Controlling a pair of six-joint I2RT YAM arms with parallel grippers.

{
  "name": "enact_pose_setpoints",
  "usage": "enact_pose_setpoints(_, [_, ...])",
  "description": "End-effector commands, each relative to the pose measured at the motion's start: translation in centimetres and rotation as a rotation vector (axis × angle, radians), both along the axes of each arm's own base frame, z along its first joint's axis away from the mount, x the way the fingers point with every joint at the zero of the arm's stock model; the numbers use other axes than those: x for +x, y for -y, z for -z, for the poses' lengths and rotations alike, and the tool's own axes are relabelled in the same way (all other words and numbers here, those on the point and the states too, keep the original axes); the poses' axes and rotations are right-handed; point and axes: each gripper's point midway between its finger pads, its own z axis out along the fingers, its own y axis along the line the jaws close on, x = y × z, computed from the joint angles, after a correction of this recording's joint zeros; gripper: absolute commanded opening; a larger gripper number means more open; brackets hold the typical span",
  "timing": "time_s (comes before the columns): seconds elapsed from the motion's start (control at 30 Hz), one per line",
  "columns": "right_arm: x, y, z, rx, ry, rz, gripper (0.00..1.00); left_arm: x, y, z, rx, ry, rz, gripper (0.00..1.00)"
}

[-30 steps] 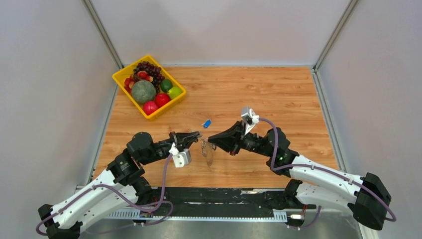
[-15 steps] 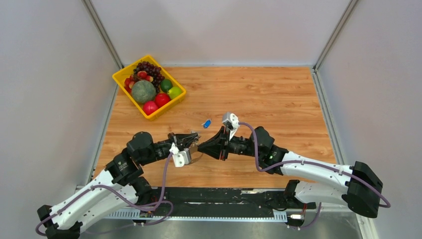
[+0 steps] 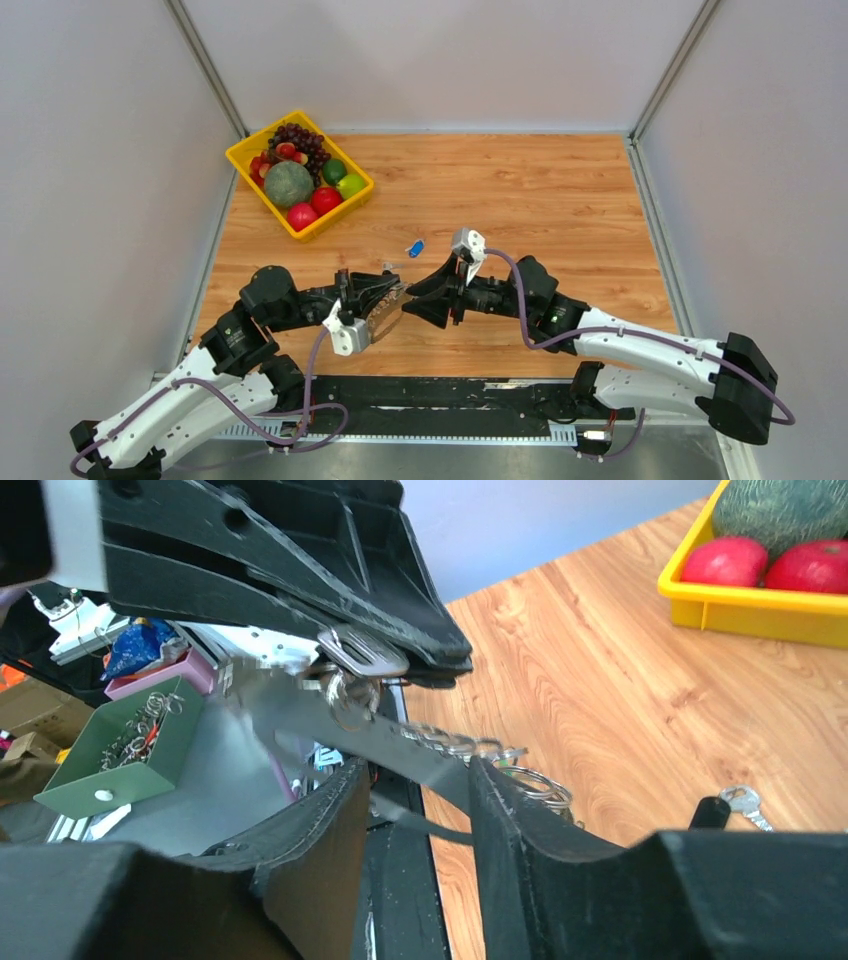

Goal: Remove the keys from the keyring

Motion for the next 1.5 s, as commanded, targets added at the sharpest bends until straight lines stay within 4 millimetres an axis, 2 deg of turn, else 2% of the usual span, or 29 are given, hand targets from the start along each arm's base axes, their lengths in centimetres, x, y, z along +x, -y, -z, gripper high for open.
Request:
enact_pose_setpoints(0.0, [-0.4,0.8,-2.5,0.072,0.069,0.005,0.46,-1.2,0.4,-1.9,-0.032,0.057,0.074,0.00])
enact_pose_setpoints(0.23, [-1.7,0.7,-2.9,0.069,0.135,-0.043,0.51,-1.1,0.5,-1.8,-0.031,0.057,0.075,0.00])
enact_pose_setpoints(0.7, [-1.1,-0.1,-4.9,0.066,0.213,-0.027,0.48,-1.6,0.8,-1.5,-0.025,0.053,0.108,0.00])
enact_pose_setpoints(0.87, [-1.1,-0.9,-5.0,0.061,0.226,-0.034,0.47,-1.5,0.8,-1.3,-0.022,0.047,0.104,0.00])
enact_pose_setpoints(1.07, [-1.0,-1.5,-4.7,0.043,0.234,-0.038,0.40,-1.3,0.9,-1.2,-0.020,0.041,0.099,0.00])
enact_pose_setpoints(1.47, [-0.8,-1.9,-4.5,0.042,0.229,-0.017,0.44,-1.0,0.8,-1.6,-0.045,0.017,0.075,0.00])
